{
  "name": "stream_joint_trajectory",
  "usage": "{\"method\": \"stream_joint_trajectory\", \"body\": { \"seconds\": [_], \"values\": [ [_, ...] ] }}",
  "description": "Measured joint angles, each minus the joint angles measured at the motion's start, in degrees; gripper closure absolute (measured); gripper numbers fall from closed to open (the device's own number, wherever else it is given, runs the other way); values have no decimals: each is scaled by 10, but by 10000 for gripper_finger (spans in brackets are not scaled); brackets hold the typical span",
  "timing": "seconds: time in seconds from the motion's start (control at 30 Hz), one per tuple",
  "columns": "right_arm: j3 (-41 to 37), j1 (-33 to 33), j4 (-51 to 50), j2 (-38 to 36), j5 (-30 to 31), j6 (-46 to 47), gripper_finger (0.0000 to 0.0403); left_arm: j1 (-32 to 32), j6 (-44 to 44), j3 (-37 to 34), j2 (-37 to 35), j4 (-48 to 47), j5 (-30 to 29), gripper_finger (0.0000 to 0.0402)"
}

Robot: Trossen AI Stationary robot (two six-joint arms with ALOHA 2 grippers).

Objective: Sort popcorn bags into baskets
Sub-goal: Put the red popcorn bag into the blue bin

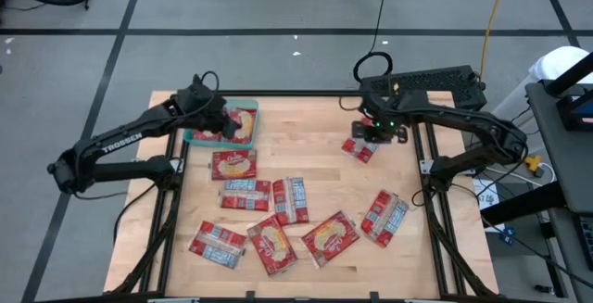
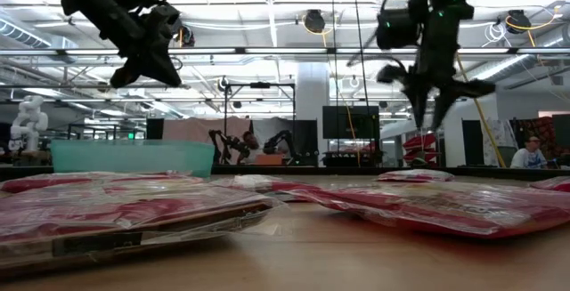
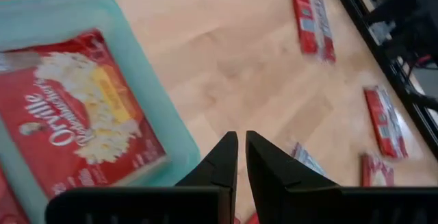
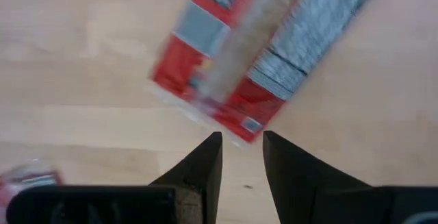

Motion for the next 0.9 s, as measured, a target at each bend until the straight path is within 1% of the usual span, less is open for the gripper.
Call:
{"method": "stream_joint_trajectory", "body": {
  "seconds": [0.1,0.17,0.37,0.47,0.6,0.77,0.83,0.9],
  "values": [
    [-42,-2,34,0,-3,3,294,-21,-15,0,0,0,-16,366],
    [-71,-2,71,0,-15,11,283,-32,-23,0,0,0,-21,366],
    [-139,-4,164,0,-18,30,229,-58,-27,0,0,0,-32,366],
    [-163,-5,203,0,-14,40,202,-61,-27,0,0,0,-40,366],
    [-192,-8,241,0,-4,40,181,-61,-23,0,0,1,-44,366],
    [-233,-8,304,-4,7,42,181,-61,-23,0,0,1,-48,366],
    [-245,-8,319,-4,11,42,192,-61,-24,0,0,1,-51,366],
    [-252,-9,320,-3,12,42,214,-61,-25,0,1,1,-53,366]
  ]
}}
